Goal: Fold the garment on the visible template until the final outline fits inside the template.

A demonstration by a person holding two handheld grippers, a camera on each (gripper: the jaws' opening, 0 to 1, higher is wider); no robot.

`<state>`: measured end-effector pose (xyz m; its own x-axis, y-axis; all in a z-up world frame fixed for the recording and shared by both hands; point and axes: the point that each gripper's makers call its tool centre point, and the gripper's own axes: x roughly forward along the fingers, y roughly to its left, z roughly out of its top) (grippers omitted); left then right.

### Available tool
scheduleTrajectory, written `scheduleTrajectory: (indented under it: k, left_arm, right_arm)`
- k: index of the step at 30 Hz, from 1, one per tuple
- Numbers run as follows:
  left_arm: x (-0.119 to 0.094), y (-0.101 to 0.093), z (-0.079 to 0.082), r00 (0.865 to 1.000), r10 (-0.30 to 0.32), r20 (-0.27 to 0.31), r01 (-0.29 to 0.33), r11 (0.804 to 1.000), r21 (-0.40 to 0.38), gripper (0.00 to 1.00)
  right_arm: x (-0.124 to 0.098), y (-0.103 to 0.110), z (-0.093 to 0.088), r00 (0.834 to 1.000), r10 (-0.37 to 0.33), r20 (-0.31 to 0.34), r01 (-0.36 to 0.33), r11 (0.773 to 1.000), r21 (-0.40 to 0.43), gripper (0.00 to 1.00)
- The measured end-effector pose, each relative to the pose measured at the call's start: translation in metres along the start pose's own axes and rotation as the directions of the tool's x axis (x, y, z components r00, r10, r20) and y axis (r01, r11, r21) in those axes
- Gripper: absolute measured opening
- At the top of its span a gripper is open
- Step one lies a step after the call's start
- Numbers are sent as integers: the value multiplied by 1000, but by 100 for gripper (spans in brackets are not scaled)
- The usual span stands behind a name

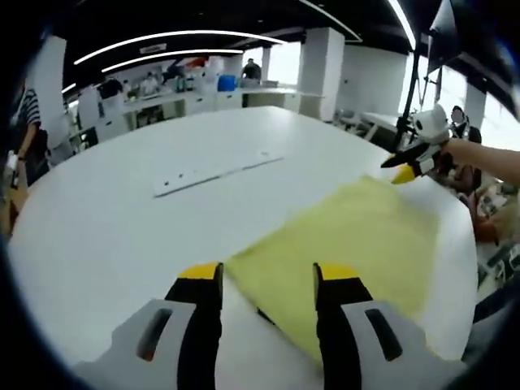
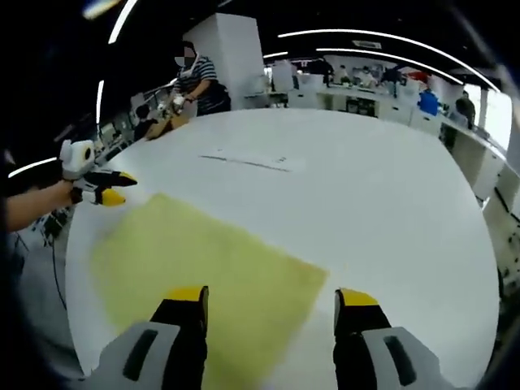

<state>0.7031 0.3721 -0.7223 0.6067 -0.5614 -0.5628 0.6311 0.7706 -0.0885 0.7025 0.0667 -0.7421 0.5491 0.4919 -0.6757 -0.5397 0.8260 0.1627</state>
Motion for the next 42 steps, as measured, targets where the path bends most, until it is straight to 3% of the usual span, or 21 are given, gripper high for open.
scheduleTrajectory:
  k: [12,24,35,42]
  left_arm:
    - [-35,-36,-31,999,-50,-8,50,999,-11,55]
    - [-65,-67,-67,998,-65,-25,63,996,-64,54]
    - [-74,-80,-93,998,-54,-39,50,993,-110,43]
    - [-68,-86,-104,998,-50,-39,44,987,-157,25]
  right_arm:
    - [-38,39,-33,996,79,-30,-79,997,-21,71]
    - [-65,58,-73,994,91,-64,-93,996,-18,70]
    - [-69,61,-100,992,102,-77,-102,995,1,62]
    - [-66,59,-111,995,85,-57,-82,996,44,50]
